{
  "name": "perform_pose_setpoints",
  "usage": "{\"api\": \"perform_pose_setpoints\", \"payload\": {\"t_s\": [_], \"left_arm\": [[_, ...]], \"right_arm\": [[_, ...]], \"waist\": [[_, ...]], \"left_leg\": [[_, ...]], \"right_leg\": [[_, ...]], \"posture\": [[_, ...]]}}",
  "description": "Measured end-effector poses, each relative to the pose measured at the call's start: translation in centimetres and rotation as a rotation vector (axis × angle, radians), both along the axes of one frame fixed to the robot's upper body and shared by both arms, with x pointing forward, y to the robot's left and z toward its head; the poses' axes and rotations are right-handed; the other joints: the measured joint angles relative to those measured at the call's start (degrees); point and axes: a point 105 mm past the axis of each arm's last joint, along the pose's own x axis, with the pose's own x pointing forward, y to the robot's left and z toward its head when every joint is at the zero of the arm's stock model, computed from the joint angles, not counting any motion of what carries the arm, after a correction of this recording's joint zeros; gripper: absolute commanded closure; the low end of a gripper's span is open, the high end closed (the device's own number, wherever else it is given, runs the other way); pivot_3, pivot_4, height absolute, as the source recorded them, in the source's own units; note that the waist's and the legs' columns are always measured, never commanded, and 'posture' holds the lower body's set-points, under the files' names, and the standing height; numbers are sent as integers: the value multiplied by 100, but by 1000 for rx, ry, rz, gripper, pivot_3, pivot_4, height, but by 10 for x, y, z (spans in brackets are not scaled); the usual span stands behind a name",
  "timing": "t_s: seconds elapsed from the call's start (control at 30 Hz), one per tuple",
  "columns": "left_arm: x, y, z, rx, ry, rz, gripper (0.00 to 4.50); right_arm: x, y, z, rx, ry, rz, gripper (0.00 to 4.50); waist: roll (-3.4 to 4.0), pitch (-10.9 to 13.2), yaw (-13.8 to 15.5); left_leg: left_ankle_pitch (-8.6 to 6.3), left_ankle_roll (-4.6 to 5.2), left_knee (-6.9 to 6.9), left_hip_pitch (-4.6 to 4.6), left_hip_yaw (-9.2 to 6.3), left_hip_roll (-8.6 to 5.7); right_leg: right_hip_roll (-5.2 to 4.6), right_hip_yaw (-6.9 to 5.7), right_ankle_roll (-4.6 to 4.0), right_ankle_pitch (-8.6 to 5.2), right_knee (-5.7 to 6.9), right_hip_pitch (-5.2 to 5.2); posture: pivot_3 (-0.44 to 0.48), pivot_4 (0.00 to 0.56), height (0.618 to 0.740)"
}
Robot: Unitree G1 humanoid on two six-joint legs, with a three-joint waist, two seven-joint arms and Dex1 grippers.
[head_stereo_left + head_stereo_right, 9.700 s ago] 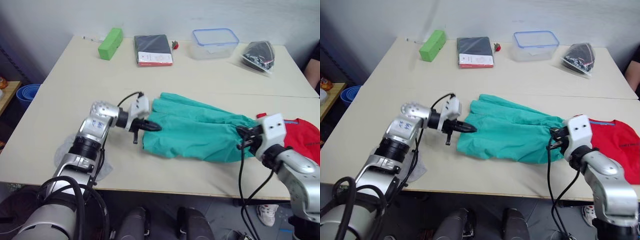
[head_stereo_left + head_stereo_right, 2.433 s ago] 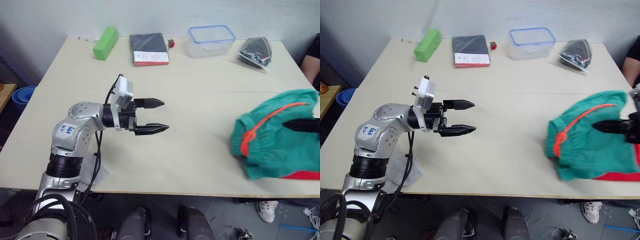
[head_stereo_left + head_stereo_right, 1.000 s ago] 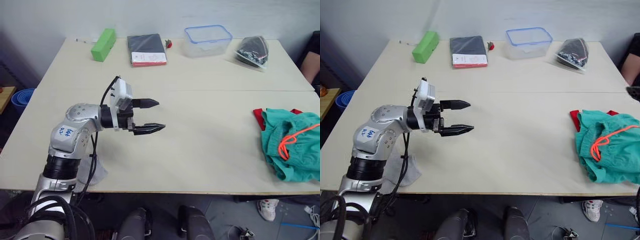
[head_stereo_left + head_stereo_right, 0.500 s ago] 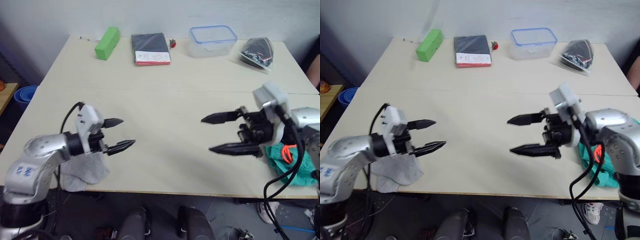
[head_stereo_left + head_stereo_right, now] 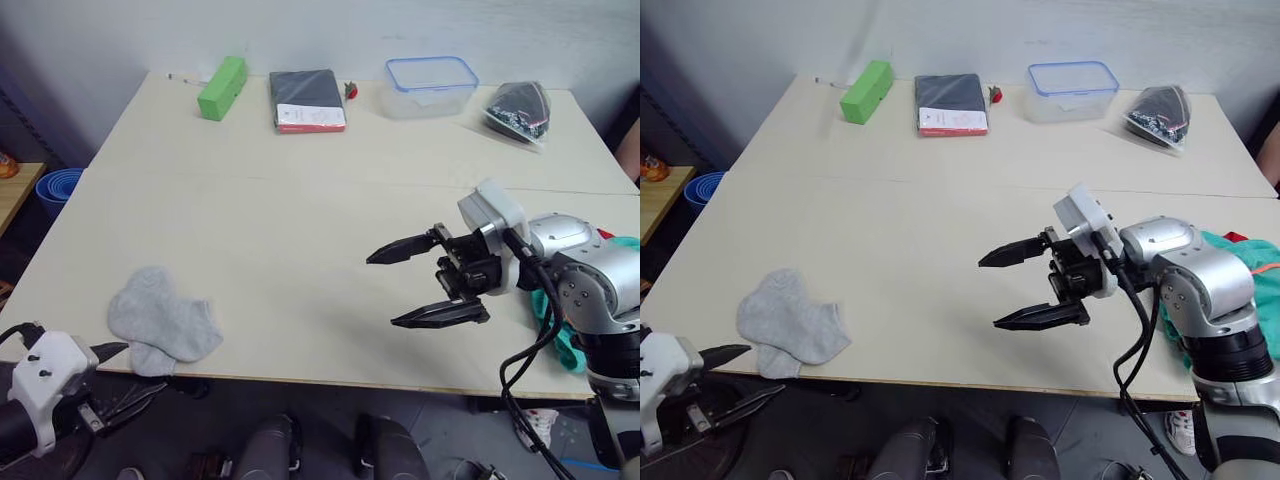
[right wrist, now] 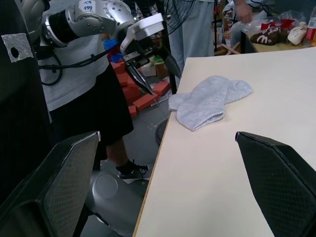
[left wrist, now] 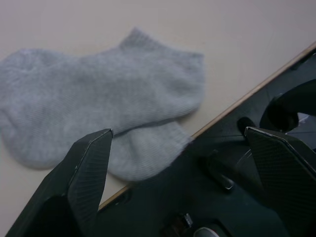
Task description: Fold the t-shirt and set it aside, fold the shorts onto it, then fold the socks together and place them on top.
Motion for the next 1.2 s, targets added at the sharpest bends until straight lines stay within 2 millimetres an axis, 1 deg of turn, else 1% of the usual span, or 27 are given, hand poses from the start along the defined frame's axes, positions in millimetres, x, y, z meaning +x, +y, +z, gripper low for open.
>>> {"api": "perform_pose_setpoints", "payload": {"t_s": [0.07,0.23,0.37,0.47,0.57,0.73,0.83,0.93,1.2], "left_arm": [[7,4,-1,-9,-7,10,0],[22,15,-10,14,35,17,0],[32,13,-10,22,61,-32,0],[34,11,-15,19,88,-57,0],[33,8,-25,18,135,-85,0],[33,14,-33,76,169,-101,0],[39,17,-36,121,174,-106,0],[47,17,-38,117,164,-94,609],[55,20,-39,90,173,-13,3065]], "right_arm": [[-1,1,0,0,-2,0,9],[-6,5,6,27,-3,-33,9],[-6,3,9,49,0,-96,9],[-6,3,11,65,6,-123,9],[-6,2,15,79,3,-146,9],[-7,4,15,77,8,-158,9],[-5,3,17,84,11,-174,9],[-4,0,20,88,8,-200,0],[-4,-2,17,70,16,-219,0]], "waist": [[0,0,-7],[0,0,-85],[-1,-1,-102],[-1,0,-126],[-1,0,-127],[0,0,-113],[8,-1,-109],[39,-11,-92],[81,-35,-97]], "left_leg": [[8,-30,-1,-1,1,0],[-8,-37,-12,-4,2,-1],[-14,-32,-12,-6,5,-3],[-15,-32,-12,-4,12,-3],[-13,-36,-12,-3,12,1],[-5,-39,-12,0,16,1],[-1,-41,-12,5,16,2],[5,-43,-12,8,17,4],[9,-40,-13,9,21,5]], "right_leg": [[-1,0,-1,0,14,-6],[1,-9,-11,-5,21,-15],[0,-12,-11,-5,20,-13],[2,-8,-10,-5,20,-15],[4,-8,-10,-5,22,-16],[1,0,-10,-5,25,-18],[0,3,-10,-5,32,-19],[-1,5,-11,-5,41,-21],[-1,8,-10,-5,47,-23]], "posture": [[0,150,740],[0,150,740],[0,150,740],[0,150,740],[0,150,740],[0,150,740],[0,150,740],[0,150,740],[0,150,740]]}}
